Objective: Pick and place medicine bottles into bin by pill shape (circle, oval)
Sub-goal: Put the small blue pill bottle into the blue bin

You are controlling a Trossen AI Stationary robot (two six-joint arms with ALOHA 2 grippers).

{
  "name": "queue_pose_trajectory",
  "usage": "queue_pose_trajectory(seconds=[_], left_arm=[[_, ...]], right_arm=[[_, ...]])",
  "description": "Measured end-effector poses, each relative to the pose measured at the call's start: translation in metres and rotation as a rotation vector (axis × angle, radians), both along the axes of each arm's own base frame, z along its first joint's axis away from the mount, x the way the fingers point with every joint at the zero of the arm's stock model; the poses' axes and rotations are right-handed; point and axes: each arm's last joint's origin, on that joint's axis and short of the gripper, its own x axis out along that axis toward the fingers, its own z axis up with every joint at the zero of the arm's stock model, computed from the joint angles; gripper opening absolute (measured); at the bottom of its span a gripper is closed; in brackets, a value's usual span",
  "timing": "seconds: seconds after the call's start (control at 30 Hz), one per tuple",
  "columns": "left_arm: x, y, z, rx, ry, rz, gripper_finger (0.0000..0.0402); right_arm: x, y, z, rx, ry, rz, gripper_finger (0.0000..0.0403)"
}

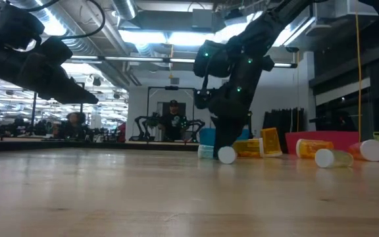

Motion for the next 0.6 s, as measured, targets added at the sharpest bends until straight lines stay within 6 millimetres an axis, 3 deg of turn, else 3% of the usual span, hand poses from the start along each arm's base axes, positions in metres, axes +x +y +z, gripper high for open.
queue_pose_trajectory(seconds=[0.27,0.6], left_arm=[[0.0,0.0,0.0,0.0,0.0,0.0,0.0163],[0.0,0.0,0.0,0.0,0.0,0.0,0.0163]], right_arm=[[0.0026,0.0021,-0.0019,0.024,-0.017,-0.143,0.0202],[0.0038,0.0006,-0.0003,-0.042,-0.044,-0.223,0.0099]])
